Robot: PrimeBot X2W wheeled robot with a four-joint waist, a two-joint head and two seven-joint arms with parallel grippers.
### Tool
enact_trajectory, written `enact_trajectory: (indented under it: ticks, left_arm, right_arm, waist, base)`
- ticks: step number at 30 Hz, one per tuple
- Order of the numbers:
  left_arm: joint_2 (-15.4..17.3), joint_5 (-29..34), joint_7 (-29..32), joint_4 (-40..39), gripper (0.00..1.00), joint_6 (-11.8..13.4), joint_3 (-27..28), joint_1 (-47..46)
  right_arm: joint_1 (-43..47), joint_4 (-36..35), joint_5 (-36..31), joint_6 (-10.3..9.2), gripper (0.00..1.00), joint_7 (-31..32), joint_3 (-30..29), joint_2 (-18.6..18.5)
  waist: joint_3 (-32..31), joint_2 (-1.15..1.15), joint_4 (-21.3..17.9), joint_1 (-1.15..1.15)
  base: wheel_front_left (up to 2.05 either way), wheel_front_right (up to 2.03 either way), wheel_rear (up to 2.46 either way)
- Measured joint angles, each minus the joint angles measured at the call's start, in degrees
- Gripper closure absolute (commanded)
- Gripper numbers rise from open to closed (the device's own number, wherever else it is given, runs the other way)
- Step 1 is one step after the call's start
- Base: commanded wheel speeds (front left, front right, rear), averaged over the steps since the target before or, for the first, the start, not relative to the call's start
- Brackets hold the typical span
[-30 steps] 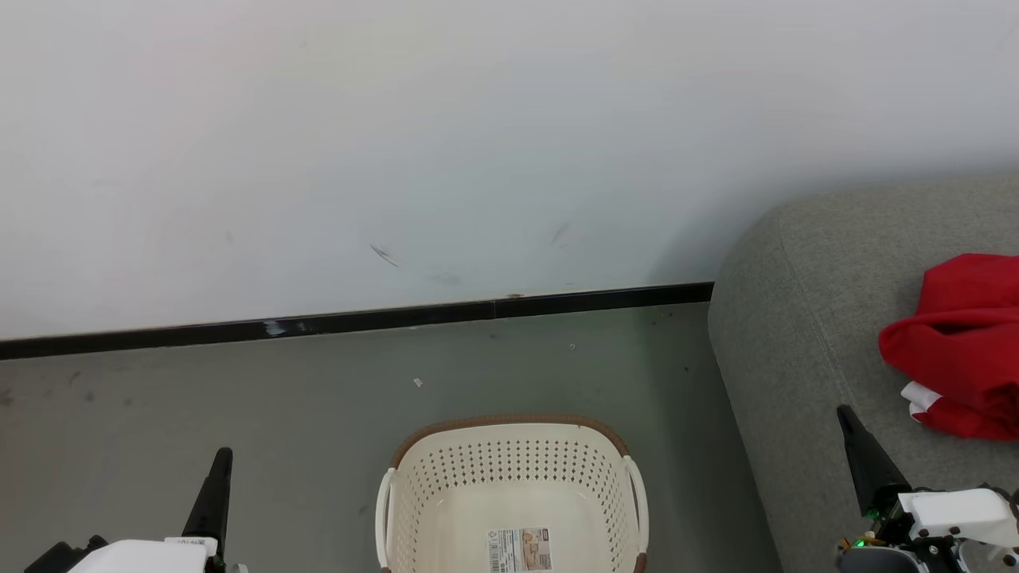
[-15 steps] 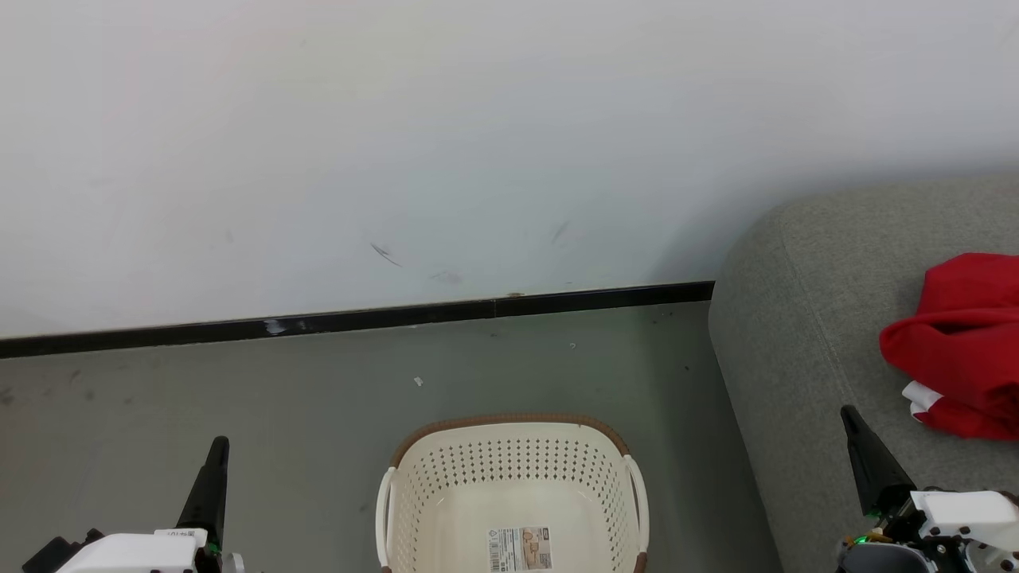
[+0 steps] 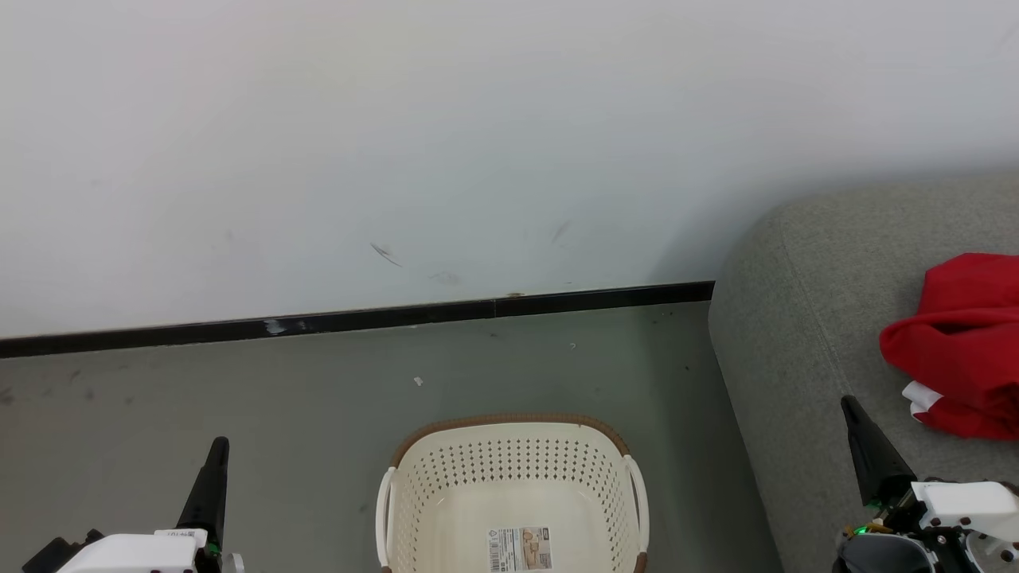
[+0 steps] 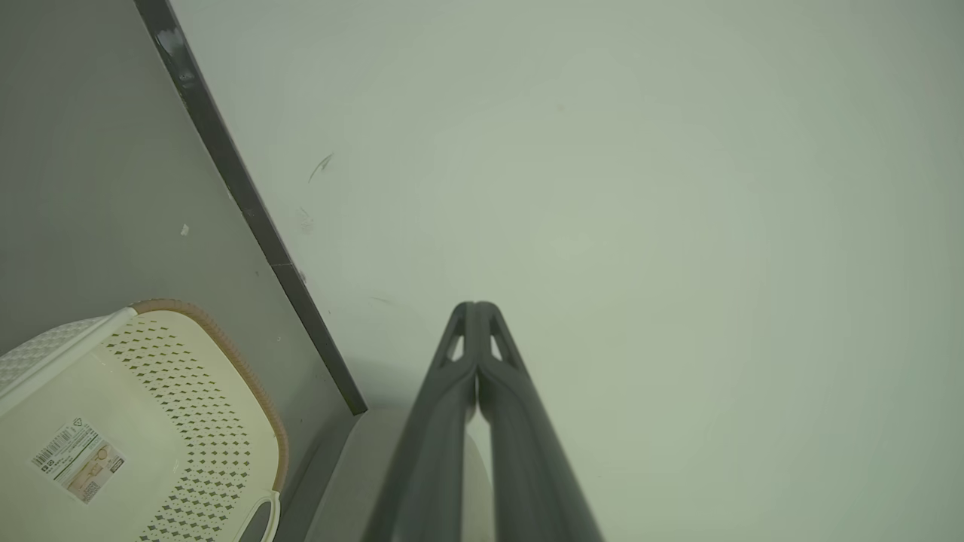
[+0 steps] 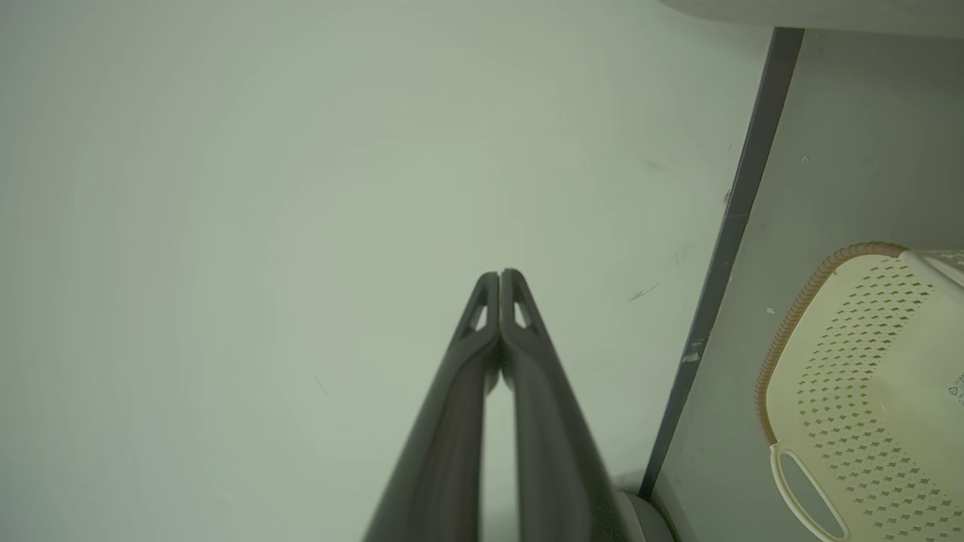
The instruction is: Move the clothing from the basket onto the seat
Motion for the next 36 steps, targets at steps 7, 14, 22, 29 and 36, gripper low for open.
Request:
enact_trajectory:
  ticks: [7, 14, 22, 29, 36]
  left_arm:
    - [0.0, 0.0, 0.0, 0.0, 1.0, 0.0, 0.0, 0.0]
    - [0.0, 0.0, 0.0, 0.1, 1.0, 0.0, 0.0, 0.0]
    - [0.0, 0.0, 0.0, 0.2, 1.0, 0.0, 0.0, 0.0]
    - [0.0, 0.0, 0.0, 0.2, 1.0, 0.0, 0.0, 0.0]
    - [0.0, 0.0, 0.0, 0.2, 1.0, 0.0, 0.0, 0.0]
  right_arm:
    - [0.0, 0.1, 0.0, 0.0, 1.0, 0.0, -0.1, 0.0]
    - [0.0, 0.2, 0.0, 0.0, 1.0, 0.2, -0.1, 0.0]
    - [0.0, 0.5, 0.0, 0.0, 1.0, 0.2, -0.2, 0.0]
    - [0.0, 0.8, 0.0, 0.0, 1.0, 0.3, -0.3, 0.0]
    - [0.0, 0.8, 0.0, 0.0, 1.0, 0.3, -0.5, 0.0]
  waist:
    - [0.0, 0.0, 0.0, 0.0]
    - [0.0, 0.0, 0.0, -0.01]
    - [0.0, 0.0, 0.0, -0.01]
    - [0.0, 0.0, 0.0, -0.01]
    - [0.0, 0.0, 0.0, -0.01]
  base:
    - [0.0, 0.0, 0.0]
    - [0.0, 0.0, 0.0]
    - [0.0, 0.0, 0.0]
    - [0.0, 0.0, 0.0]
    - [0.0, 0.0, 0.0]
